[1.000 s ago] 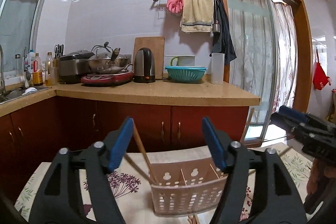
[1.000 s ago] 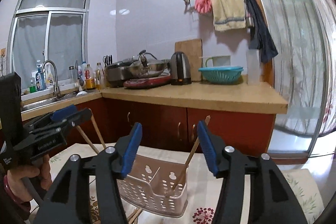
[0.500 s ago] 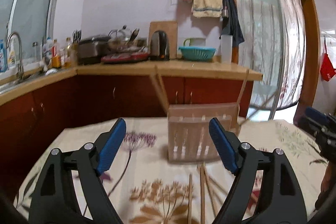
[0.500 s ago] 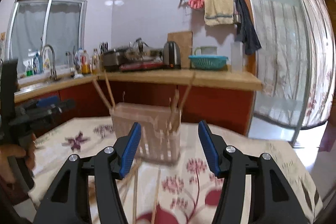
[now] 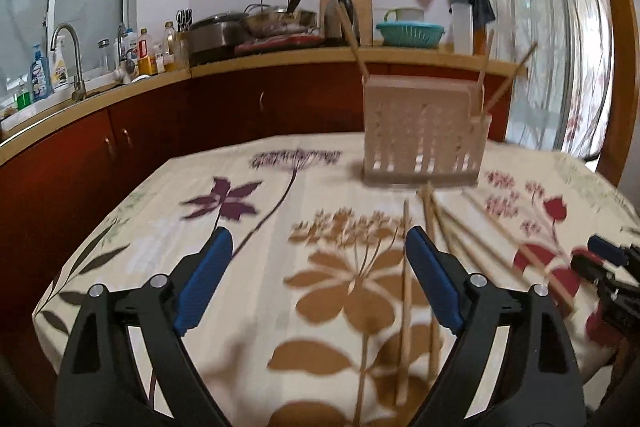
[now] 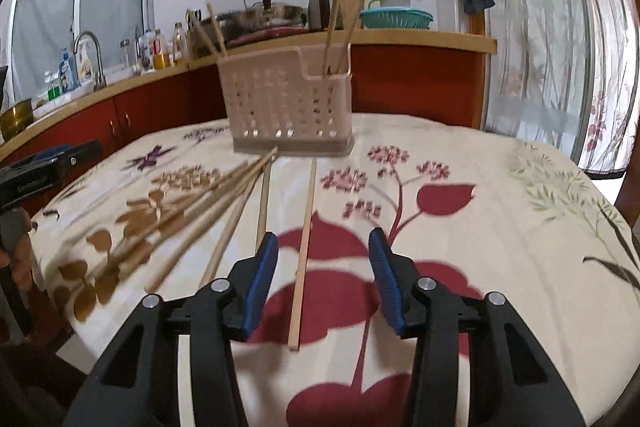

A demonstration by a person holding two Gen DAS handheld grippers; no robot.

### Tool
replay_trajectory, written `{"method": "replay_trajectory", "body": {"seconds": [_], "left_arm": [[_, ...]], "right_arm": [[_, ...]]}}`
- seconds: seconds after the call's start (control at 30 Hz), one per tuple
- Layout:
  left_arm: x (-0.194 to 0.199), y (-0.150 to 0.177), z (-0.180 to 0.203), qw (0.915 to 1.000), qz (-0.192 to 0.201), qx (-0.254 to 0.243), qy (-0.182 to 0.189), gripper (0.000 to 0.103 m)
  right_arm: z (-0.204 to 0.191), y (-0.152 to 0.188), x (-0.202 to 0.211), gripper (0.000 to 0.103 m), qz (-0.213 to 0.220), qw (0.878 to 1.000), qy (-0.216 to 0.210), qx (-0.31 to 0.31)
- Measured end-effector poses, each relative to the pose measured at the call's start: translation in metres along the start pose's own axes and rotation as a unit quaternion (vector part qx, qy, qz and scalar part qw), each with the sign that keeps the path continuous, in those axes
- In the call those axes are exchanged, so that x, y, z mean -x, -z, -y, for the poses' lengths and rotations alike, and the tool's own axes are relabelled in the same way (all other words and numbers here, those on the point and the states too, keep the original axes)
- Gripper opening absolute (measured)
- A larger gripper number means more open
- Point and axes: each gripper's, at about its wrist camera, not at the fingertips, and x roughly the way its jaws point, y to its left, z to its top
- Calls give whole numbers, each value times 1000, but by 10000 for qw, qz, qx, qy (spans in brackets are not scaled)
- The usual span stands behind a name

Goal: Organize utensils
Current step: 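Move both grippers back down to the loose chopsticks on the table, then close the right gripper on a chopstick while the left gripper grasps another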

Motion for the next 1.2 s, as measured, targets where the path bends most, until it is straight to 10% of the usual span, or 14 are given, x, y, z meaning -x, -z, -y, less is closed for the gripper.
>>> {"method": "replay_trajectory", "body": {"seconds": [0.6, 1.2], "left_arm": [[3, 54, 2, 9992, -369, 61, 162, 85], [-7, 75, 27, 9952, -667, -128, 701, 33]], "right_arm": [[0, 27, -8, 7, -317, 9993, 36, 204], [7, 30, -3, 7, -261, 9995, 72, 167]]}}
